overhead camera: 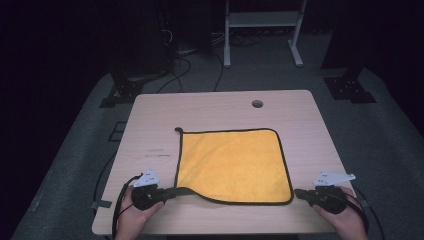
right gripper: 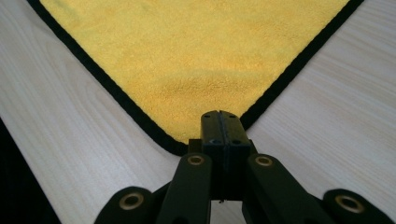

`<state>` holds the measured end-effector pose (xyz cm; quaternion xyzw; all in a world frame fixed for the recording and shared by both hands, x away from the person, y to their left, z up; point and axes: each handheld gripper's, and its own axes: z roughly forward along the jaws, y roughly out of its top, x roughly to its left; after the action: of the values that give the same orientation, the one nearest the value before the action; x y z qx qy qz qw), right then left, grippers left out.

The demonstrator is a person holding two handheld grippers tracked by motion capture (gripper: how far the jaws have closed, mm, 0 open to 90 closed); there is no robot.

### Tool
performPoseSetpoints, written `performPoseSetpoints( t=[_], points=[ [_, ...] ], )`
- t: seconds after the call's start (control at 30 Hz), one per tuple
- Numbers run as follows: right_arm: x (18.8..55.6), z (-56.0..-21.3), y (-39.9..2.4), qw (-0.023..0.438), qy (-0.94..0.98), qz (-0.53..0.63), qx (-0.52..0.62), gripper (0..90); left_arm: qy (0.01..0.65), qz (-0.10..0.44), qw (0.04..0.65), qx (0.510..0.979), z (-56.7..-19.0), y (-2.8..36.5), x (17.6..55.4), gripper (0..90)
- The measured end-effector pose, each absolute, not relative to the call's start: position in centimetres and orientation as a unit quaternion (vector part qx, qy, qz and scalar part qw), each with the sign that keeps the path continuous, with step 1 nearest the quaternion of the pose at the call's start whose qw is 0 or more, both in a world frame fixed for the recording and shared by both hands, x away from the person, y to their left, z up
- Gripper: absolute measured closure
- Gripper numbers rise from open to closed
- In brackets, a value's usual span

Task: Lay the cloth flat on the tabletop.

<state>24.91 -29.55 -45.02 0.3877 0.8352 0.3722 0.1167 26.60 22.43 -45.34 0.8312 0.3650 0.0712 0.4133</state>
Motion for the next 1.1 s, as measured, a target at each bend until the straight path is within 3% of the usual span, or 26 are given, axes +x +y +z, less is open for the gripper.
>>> performPoseSetpoints(
  t=[0.17, 0.37, 0.6, 0.77, 1.1],
  points=[
    [25.5, -45.2, -29.6, 0.136, 0.833, 0.368, 0.39, 74.2, 0.376, 0.09, 0.413, 0.824, -45.2, 23.2, 26.7, 67.8],
    [26.4, -45.6, -30.2, 0.16, 0.822, 0.369, 0.404, 54.6, 0.402, 0.112, 0.391, 0.82, -45.5, 24.1, 27.2, 58.0],
    [28.3, -46.5, -30.9, 0.172, 0.812, 0.366, 0.421, 35.8, 0.42, 0.141, 0.379, 0.813, -46.2, 24.3, 28.3, 33.9],
    [29.5, -47.3, -31.1, 0.171, 0.811, 0.353, 0.434, 33.2, 0.437, 0.153, 0.378, 0.802, -46.4, 24.5, 29.7, 26.4],
    [30.7, -48.1, -32.3, 0.188, 0.798, 0.347, 0.455, 32.4, 0.449, 0.157, 0.384, 0.791, -46.5, 24.3, 33.0, 27.4]
  ],
)
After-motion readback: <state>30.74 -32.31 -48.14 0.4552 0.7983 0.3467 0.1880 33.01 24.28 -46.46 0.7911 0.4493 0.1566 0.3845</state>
